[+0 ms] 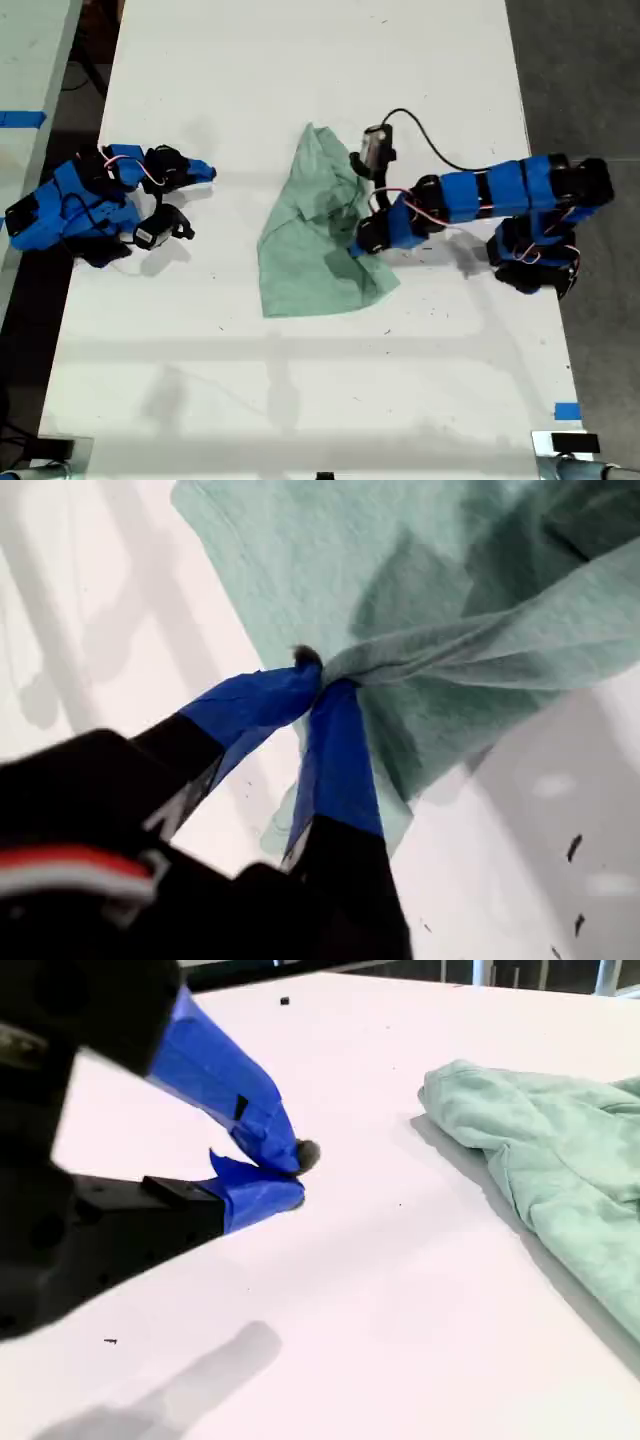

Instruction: Fold t shirt

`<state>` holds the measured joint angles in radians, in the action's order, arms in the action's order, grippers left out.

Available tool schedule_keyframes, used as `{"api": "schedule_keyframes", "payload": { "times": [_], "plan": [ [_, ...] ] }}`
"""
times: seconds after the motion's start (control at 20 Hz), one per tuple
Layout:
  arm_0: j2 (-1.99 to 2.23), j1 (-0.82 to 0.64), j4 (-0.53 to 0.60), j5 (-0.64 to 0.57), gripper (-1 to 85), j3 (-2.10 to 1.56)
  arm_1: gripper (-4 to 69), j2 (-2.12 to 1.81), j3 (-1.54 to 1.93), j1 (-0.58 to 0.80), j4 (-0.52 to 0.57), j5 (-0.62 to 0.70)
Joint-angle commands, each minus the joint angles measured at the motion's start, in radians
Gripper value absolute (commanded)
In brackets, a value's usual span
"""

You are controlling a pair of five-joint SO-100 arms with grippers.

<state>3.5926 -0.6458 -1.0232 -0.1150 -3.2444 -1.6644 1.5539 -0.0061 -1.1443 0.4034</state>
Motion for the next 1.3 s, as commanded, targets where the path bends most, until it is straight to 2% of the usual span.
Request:
{"api": "schedule_keyframes", "payload": {
  "times": [0.0,0.05,0.1,0.15,0.35,0.45,0.6,0.7,0.85,0.9,0.95,1.05,1.15,1.25],
  "plan": [
    [0.005,-0.009,0.002,-0.005,-0.3,-0.009,2.0,0.288,-0.528,-0.032,-0.160,0.052],
    [0.005,-0.008,0.002,-0.005,-0.3,-0.009,12.9,0.314,-0.584,-0.032,-0.186,0.055],
    [0.005,-0.008,0.000,-0.005,-0.3,-0.009,20.4,0.301,-0.589,-0.032,-0.196,0.055],
    [0.005,-0.008,0.000,-0.005,-0.3,-0.009,24.5,0.270,-0.588,-0.029,-0.219,0.055],
    [0.005,-0.008,0.000,-0.008,-0.3,-0.008,25.8,0.078,-0.506,-0.017,-0.305,0.043],
    [0.005,-0.008,0.000,-0.006,-0.3,-0.008,22.9,-0.037,-0.443,-0.005,-0.393,0.012],
    [0.005,-0.008,0.000,-0.006,-0.3,-0.008,18.1,-0.347,-0.063,0.046,-0.376,-0.041],
    [0.005,-0.008,0.000,-0.006,-0.3,-0.008,13.0,-0.609,0.311,0.075,-0.244,-0.061],
    [0.005,-0.008,0.003,-0.008,-0.3,-0.009,7.0,-1.003,0.922,0.147,0.018,0.026],
    [0.005,-0.008,0.003,-0.008,-0.3,-0.009,1.5,-1.117,1.095,0.181,0.071,0.049],
    [0.005,-0.008,0.005,-0.008,-0.3,-0.011,1.5,-1.244,1.239,0.215,0.100,0.066],
    [0.005,-0.008,0.012,-0.008,-0.3,-0.015,1.5,-1.545,1.431,0.255,0.058,0.114],
    [0.005,-0.002,0.032,-0.011,-0.3,-0.025,1.5,-1.855,1.552,0.327,-0.109,0.175],
    [0.005,0.006,0.048,-0.017,-0.3,-0.031,1.5,-1.844,1.534,0.344,-0.126,0.186]
  ]
}}
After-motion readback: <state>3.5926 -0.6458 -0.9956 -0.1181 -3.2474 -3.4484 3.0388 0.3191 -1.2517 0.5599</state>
